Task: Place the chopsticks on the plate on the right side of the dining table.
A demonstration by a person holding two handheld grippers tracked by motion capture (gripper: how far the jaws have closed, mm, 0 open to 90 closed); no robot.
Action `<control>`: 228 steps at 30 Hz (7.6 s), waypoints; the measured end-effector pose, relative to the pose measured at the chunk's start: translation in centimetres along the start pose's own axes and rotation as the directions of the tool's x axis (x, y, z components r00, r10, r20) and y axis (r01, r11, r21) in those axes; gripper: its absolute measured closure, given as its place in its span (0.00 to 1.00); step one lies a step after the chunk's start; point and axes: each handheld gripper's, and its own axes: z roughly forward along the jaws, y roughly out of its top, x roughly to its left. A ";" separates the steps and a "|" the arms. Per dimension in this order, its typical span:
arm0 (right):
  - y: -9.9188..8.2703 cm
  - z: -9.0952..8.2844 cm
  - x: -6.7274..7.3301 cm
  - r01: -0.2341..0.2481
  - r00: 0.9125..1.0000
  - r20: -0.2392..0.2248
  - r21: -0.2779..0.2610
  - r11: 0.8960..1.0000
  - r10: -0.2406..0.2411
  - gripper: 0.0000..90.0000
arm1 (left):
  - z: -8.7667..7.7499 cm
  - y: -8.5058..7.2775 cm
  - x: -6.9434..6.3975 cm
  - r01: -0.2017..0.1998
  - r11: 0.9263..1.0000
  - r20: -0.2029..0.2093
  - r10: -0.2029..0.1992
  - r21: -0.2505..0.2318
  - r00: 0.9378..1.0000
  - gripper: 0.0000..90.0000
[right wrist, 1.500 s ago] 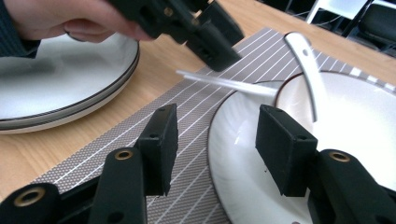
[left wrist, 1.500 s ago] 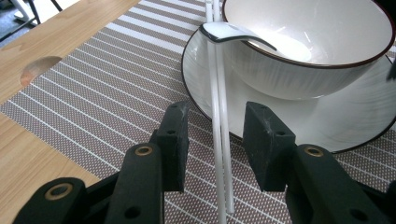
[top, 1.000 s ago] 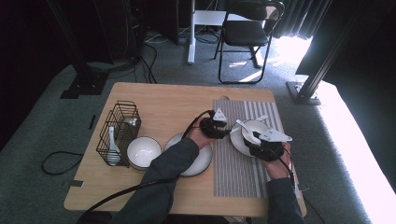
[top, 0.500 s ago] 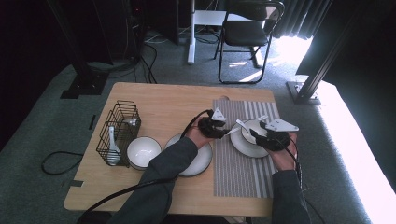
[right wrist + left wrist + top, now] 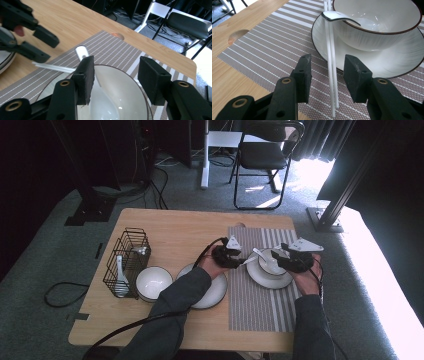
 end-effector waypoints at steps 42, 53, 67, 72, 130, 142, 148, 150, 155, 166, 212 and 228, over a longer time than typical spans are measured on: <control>-2.0 5.3 -6.7 -0.231 0.966 0.130 0.057 0.971 0.222 0.41 | 0.6 -0.7 -0.5 -0.023 0.999 -0.007 0.023 0.030 1.000 0.64; -1.6 6.9 -7.6 -0.253 0.958 0.156 0.082 0.964 0.238 0.41 | 0.8 -0.8 -0.6 -0.018 0.999 -0.002 0.018 0.038 1.000 0.64; -1.7 9.2 -8.0 -0.267 0.952 0.203 0.181 0.947 0.230 0.48 | 1.5 -1.1 -0.6 -0.013 0.996 0.006 0.013 0.087 1.000 0.64; -2.0 9.6 -8.1 -0.278 0.949 0.211 0.219 0.935 0.233 0.50 | 1.7 -1.0 -0.6 -0.017 0.995 -0.001 0.017 0.101 1.000 0.66; -4.0 6.7 -8.9 -0.268 0.951 0.219 0.237 0.934 0.217 0.50 | 3.6 0.0 0.4 0.035 0.979 -0.142 -0.006 0.202 0.990 0.74; -4.4 6.4 -8.9 -0.277 0.948 0.224 0.233 0.932 0.226 0.50 | 3.4 -0.8 1.3 0.069 0.970 -0.175 -0.028 0.234 0.984 0.76; -4.3 6.3 -8.9 -0.267 0.952 0.218 0.236 0.934 0.217 0.50 | 3.7 -0.6 1.2 0.054 0.970 -0.174 -0.012 0.239 0.985 0.81; -4.3 6.3 -8.9 -0.266 0.952 0.216 0.235 0.935 0.216 0.50 | 3.8 -0.4 1.0 0.043 0.969 -0.173 0.000 0.243 0.985 0.82; -4.2 6.3 -8.8 -0.261 0.954 0.210 0.238 0.935 0.213 0.50 | 4.2 0.0 0.8 0.021 0.968 -0.169 0.022 0.248 0.985 0.83; -4.2 6.0 -8.9 -0.250 0.957 0.209 0.241 0.938 0.201 0.50 | 4.6 0.4 0.7 0.010 0.970 -0.169 0.032 0.242 0.985 0.82; -4.6 5.6 -8.7 -0.241 0.960 0.201 0.245 0.939 0.194 0.49 | 4.8 0.7 1.0 0.045 0.969 -0.201 0.004 0.241 0.980 0.87; -4.7 5.5 -8.6 -0.245 0.959 0.204 0.241 0.939 0.198 0.48 | 3.7 0.0 1.5 0.086 0.973 -0.188 -0.046 0.213 0.981 0.74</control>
